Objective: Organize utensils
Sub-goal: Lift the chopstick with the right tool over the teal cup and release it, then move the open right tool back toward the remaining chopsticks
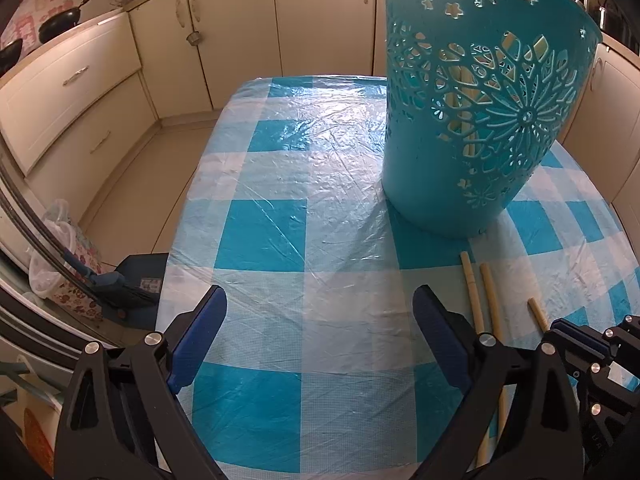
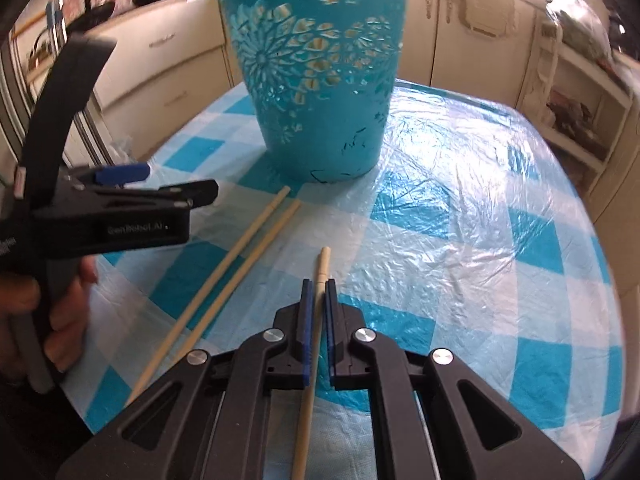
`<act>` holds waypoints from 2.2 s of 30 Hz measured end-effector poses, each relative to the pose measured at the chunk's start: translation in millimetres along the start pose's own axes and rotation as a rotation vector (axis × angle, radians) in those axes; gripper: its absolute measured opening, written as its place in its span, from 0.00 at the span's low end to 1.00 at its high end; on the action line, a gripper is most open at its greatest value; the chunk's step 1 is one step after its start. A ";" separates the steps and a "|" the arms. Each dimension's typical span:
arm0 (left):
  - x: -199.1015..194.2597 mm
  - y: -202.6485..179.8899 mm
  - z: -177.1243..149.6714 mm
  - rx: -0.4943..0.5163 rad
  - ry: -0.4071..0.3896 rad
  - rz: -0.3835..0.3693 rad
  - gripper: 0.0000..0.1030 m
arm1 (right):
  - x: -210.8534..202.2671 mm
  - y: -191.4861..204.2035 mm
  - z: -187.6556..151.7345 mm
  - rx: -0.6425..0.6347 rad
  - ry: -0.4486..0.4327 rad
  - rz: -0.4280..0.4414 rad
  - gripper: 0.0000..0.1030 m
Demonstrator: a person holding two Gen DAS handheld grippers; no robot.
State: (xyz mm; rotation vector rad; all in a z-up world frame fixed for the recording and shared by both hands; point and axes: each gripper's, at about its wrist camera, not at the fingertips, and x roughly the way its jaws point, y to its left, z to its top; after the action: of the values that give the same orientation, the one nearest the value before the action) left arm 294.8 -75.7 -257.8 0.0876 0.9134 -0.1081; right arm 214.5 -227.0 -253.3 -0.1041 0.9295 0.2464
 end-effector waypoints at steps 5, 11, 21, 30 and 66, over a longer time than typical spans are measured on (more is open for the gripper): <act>-0.4 -0.4 0.0 0.001 0.001 0.000 0.88 | -10.6 -11.5 -2.6 0.063 -0.030 0.049 0.05; 0.1 -0.8 0.2 0.003 0.003 0.000 0.88 | -63.5 -36.8 22.5 0.227 -0.215 0.213 0.05; 1.0 -2.3 0.9 0.006 0.006 0.002 0.88 | -135.7 -43.1 155.6 0.263 -0.664 0.254 0.05; 0.5 -0.3 0.1 -0.003 0.000 -0.010 0.88 | -78.8 -45.3 205.7 0.327 -0.718 0.093 0.06; -5.3 11.4 -1.2 -0.057 -0.024 -0.007 0.89 | -34.2 5.1 16.1 0.188 -0.143 -0.017 0.37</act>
State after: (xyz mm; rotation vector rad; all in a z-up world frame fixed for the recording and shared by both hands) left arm 292.1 -63.9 -254.0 0.0305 0.8925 -0.0893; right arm 206.2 -224.5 -216.1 0.0785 0.8052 0.1478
